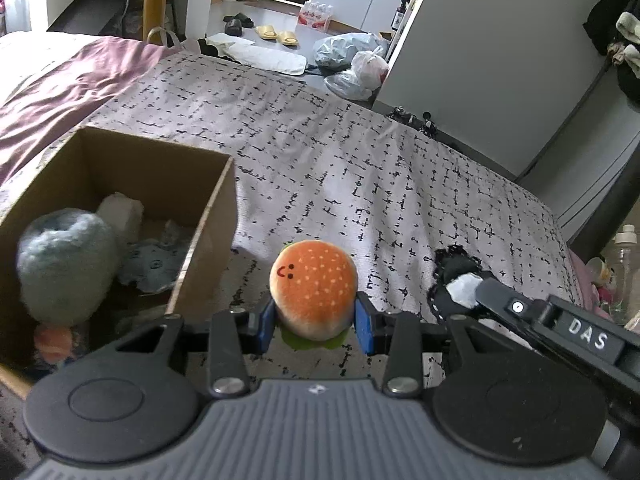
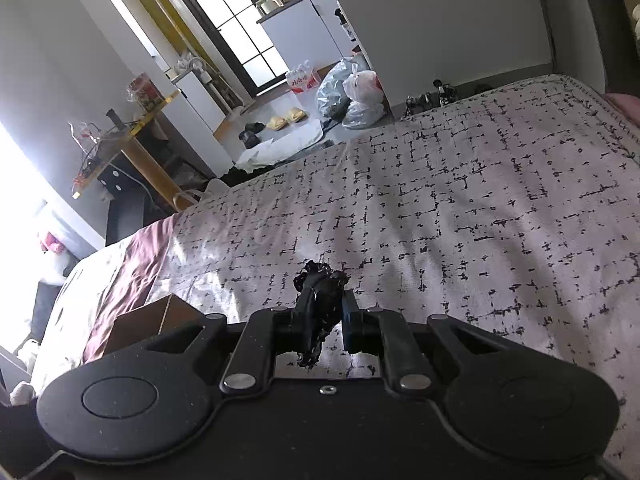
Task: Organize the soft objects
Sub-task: 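Lift both plushes and carry them over the cardboard box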
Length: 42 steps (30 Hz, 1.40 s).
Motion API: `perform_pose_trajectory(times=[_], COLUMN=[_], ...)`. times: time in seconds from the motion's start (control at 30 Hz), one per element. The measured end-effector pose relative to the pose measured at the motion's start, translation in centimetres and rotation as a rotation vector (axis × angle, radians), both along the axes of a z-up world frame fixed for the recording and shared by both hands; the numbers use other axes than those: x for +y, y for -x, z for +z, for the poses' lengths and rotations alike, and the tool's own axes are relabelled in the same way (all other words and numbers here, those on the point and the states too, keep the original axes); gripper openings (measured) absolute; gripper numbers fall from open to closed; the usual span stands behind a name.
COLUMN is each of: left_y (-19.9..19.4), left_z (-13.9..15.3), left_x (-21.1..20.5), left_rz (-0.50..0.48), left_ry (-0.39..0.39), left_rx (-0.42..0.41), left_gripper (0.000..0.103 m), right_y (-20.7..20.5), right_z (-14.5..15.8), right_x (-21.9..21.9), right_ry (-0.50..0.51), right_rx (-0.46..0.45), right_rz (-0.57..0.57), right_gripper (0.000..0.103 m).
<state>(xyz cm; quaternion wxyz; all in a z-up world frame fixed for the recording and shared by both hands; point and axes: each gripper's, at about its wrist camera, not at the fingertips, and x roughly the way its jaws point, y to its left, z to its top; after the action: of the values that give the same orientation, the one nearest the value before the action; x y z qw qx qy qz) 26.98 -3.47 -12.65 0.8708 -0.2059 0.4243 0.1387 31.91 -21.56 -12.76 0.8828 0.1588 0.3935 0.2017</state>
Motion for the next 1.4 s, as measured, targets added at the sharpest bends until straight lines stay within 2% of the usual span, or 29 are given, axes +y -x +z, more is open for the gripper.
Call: perform_pose_trajectory(times=[0.23, 0.5, 0.93, 1.4], left_y=[1.6, 3.5, 6.0, 7.5], left_z=[2.0, 3.9, 5.4, 4.2], left_x=[1.0, 3.3, 7.6, 12.2], left_rz=[-0.016, -0.003, 0.017, 0.076], left_ry=[0.008, 0.022, 0.056, 0.122], left_rx=[-0.023, -0.055, -0.080, -0.073], left_gripper=[0.039, 0.039, 0.039, 0.039], right_y=[2.1, 4.3, 6.6, 7.4], right_z=[0.5, 1.9, 4.1, 4.7], right_x=[-1.4, -1.3, 3.2, 7.9], right_ry=[-0.026, 0.002, 0.002, 0.049], right_rx=[-0.010, -0.060, -0.117, -0.120], right_rz=[-0.037, -0.053, -0.017, 0.029], right_gripper=[0.014, 0.014, 0.014, 0.014])
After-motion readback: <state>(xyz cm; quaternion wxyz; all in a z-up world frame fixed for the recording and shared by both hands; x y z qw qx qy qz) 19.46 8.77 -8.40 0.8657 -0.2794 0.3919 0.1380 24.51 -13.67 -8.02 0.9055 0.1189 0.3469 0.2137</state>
